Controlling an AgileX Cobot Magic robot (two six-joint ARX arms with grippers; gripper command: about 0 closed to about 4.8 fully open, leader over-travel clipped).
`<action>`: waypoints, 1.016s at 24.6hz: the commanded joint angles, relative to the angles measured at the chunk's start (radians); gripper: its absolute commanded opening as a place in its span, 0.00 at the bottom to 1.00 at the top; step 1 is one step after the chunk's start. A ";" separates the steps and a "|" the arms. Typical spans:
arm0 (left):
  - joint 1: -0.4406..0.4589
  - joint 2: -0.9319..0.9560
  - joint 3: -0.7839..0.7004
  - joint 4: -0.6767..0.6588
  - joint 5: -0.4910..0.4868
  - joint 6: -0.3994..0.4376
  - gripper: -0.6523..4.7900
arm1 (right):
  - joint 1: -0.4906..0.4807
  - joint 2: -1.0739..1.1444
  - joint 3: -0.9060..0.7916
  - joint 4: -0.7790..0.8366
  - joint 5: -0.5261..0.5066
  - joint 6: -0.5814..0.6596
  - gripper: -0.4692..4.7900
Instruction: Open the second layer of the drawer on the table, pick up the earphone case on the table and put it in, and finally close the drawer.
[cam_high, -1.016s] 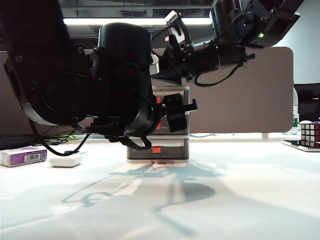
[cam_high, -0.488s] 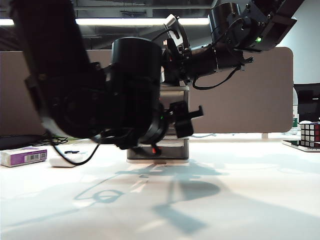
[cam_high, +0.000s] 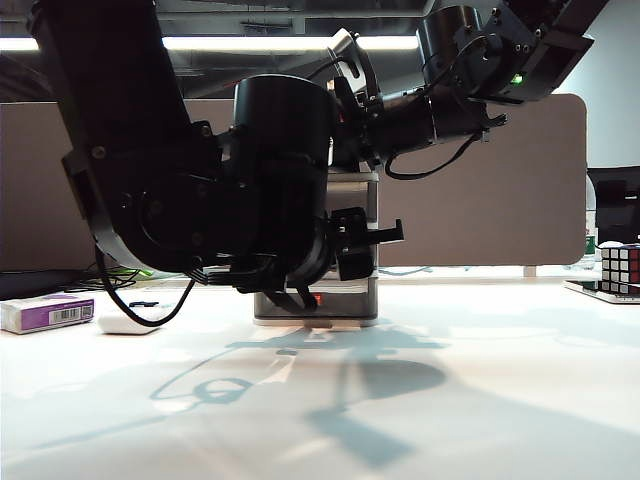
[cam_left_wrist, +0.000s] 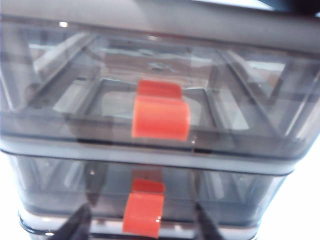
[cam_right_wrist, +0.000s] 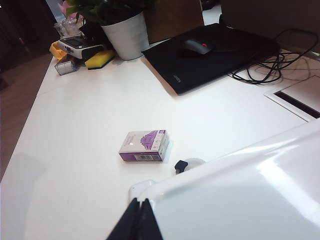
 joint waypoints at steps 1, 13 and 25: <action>0.002 -0.003 0.003 0.009 -0.005 0.007 0.41 | 0.001 0.007 -0.002 -0.031 -0.005 0.003 0.08; 0.002 -0.003 0.003 0.009 -0.053 0.038 0.11 | 0.001 0.007 -0.002 -0.032 0.001 0.002 0.08; -0.035 -0.011 -0.036 0.010 -0.098 0.059 0.11 | 0.001 0.008 -0.002 -0.091 0.032 0.001 0.08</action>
